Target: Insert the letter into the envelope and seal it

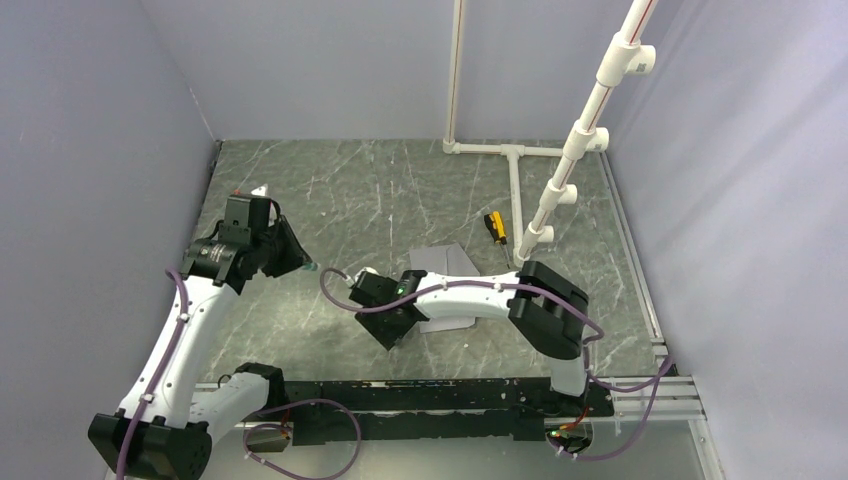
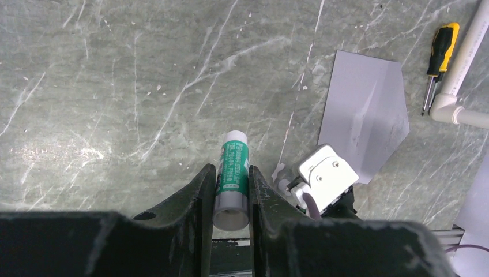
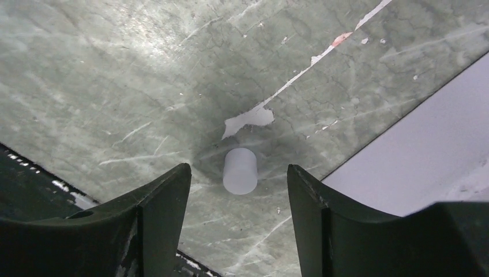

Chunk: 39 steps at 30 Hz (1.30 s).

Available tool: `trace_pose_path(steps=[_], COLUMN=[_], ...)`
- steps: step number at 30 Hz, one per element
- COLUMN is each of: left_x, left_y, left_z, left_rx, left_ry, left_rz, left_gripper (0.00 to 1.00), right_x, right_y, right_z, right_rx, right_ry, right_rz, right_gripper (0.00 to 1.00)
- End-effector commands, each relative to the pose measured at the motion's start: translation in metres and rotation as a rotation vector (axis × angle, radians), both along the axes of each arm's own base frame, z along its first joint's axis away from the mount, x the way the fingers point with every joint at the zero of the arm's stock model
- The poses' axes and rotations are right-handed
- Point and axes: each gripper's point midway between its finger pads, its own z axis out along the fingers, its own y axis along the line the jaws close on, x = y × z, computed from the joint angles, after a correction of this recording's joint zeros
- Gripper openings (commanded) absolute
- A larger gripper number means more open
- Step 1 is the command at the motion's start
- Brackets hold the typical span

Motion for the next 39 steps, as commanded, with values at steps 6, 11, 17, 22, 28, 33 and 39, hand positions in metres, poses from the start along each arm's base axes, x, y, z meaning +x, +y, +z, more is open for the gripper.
trace_pose_path(steps=[6, 11, 17, 22, 28, 33, 39], left_x=[0.002, -0.007, -0.026, -0.038, -0.045, -0.050, -0.053], left_y=[-0.027, -0.066, -0.095, -0.105, -0.109, -0.113, -0.113], left_z=[0.028, 0.052, 0.076, 0.085, 0.093, 0.100, 0.108], left_rx=[-0.089, -0.239, -0.376, -0.441, -0.474, -0.499, -0.499], left_ry=[-0.076, -0.147, -0.198, -0.202, -0.237, -0.265, -0.301], left_rz=[-0.169, -0.408, -0.636, -0.732, -0.792, -0.829, -0.845], left_gripper=[0.03, 0.03, 0.02, 0.02, 0.03, 0.02, 0.03], right_x=[0.012, 0.027, 0.037, 0.040, 0.027, 0.026, 0.023], right_y=[0.024, 0.026, 0.025, 0.037, 0.055, 0.058, 0.053], right_z=[0.106, 0.179, 0.257, 0.270, 0.274, 0.269, 0.264], right_rx=[0.363, 0.613, 0.811, 0.780, 0.783, 0.760, 0.760], right_ry=[-0.101, -0.312, -0.522, -0.583, -0.542, -0.522, -0.504], right_rz=[0.011, 0.059, 0.145, 0.274, 0.427, 0.451, 0.441], right_gripper=[0.70, 0.77, 0.84, 0.78, 0.59, 0.40, 0.27])
